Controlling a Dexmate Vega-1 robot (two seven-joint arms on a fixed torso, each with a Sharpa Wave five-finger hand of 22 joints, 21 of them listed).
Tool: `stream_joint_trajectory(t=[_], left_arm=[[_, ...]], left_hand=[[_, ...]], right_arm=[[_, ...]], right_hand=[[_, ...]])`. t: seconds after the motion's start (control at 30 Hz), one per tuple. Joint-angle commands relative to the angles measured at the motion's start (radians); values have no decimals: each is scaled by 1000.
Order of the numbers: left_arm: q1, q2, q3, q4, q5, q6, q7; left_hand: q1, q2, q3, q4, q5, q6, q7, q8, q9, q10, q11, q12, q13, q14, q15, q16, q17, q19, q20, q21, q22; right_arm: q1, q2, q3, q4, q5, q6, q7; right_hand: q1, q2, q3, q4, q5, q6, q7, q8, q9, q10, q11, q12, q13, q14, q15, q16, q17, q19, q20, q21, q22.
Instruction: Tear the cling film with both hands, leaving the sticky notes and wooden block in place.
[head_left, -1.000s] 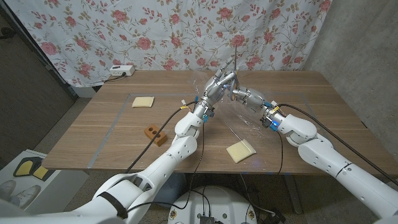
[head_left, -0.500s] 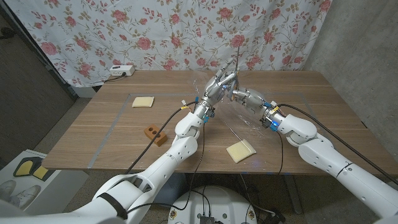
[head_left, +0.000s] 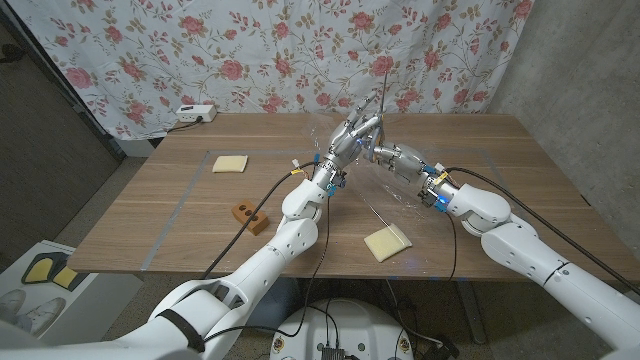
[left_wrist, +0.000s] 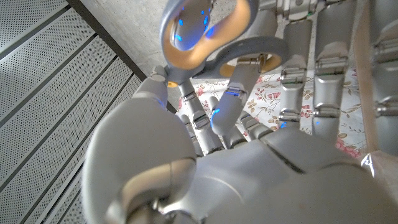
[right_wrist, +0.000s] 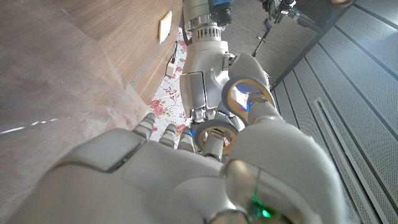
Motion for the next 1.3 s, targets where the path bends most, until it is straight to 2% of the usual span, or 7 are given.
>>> stream_joint_trajectory(t=[0.03,0.23,0.37,0.67,0.93,1.13,1.3], left_arm=[[5,6,7,-7,12,-5,13],[7,6,14,-5,35,-19,37],[8,7,18,-10,45,-27,49],[7,4,22,-1,52,-35,61],[7,4,24,5,67,-46,81],[9,10,25,-1,78,-50,99],[7,10,26,3,79,-54,99]], left_hand=[[11,14,21,18,4,13,0,7,3,16,-5,5,151,-9,-26,7,3,-5,-1,4,2],[13,16,20,18,5,23,0,9,3,16,-5,4,150,-6,-27,11,7,-5,-1,4,2],[16,16,18,17,5,29,-1,9,3,17,-5,4,150,-4,-28,15,10,-5,-1,4,2],[21,15,15,14,6,39,-1,9,3,20,-5,3,148,0,-30,20,15,-4,-3,5,2],[25,14,12,13,7,45,-1,9,3,22,-5,2,146,3,-30,24,19,-3,-3,5,2],[26,14,10,13,7,48,-1,8,4,23,-5,1,145,5,-30,27,21,-3,-4,5,2],[27,13,8,12,7,53,-1,9,4,23,-5,1,144,5,-28,28,23,-3,-4,5,2]], right_arm=[[1,-3,-6,-9,-5,-6,4],[-3,-14,-5,-29,-24,-23,-28],[-2,-2,-9,-26,-23,-25,-37],[6,14,-17,-15,-8,-26,-28],[5,15,-22,-24,-19,-40,-49],[4,15,-22,-28,-16,-43,-50],[7,16,-24,-27,-5,-49,-40]], right_hand=[[12,1,-9,1,2,-16,8,-6,2,-11,11,-2,1,-168,16,-2,3,-13,11,-1,3],[5,-4,-17,4,1,-26,46,-11,2,-12,28,-1,2,-167,24,-1,4,-13,17,1,4],[-2,-8,-24,6,0,-16,63,-6,3,5,42,6,2,-154,40,3,5,-7,22,4,4],[-3,-10,-30,6,1,15,81,5,4,34,48,16,2,-138,43,9,5,10,26,9,3],[-38,-25,-53,20,-2,22,106,4,3,45,63,18,3,-133,63,10,7,9,39,7,3],[-57,-38,-66,25,-2,12,113,0,3,45,71,16,3,-129,75,11,8,3,43,4,4],[-38,-21,-55,16,0,12,91,3,9,57,71,19,4,-99,84,22,8,14,39,9,4]])
